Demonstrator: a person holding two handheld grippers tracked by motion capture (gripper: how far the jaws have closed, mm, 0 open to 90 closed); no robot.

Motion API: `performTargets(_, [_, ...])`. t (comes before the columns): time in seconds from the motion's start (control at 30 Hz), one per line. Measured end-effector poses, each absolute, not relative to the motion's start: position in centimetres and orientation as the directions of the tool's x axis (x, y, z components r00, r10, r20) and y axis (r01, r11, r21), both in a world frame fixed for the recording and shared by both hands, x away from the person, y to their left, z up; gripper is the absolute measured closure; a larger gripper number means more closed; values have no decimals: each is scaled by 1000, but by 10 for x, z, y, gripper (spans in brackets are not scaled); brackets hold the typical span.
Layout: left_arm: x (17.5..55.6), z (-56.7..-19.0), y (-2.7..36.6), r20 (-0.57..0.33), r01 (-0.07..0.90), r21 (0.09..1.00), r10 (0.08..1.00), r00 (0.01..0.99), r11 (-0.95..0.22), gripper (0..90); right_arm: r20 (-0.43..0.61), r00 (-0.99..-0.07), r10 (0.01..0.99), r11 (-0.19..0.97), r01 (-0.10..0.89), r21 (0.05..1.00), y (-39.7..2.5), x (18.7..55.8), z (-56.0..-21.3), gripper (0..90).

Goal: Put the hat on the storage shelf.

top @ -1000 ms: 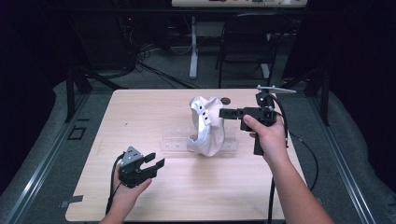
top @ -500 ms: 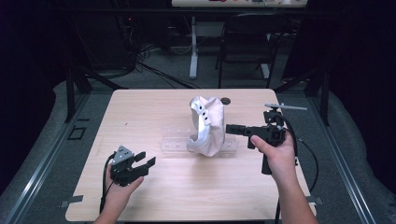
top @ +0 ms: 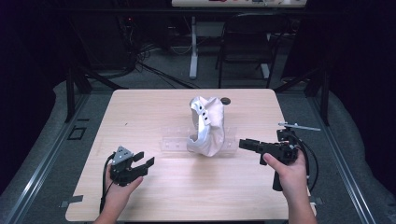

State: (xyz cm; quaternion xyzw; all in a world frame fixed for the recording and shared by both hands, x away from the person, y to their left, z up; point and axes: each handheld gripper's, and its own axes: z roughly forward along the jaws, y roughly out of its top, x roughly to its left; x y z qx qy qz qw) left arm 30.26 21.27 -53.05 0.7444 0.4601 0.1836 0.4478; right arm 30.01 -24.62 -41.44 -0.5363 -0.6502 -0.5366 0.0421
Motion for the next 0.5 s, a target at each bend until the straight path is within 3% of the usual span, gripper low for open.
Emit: performTargets(0.5, [302,-539,199,-56,483,831,823,566,-276,464,581,-356,732,-168,732,660,-257,302,-460,537])
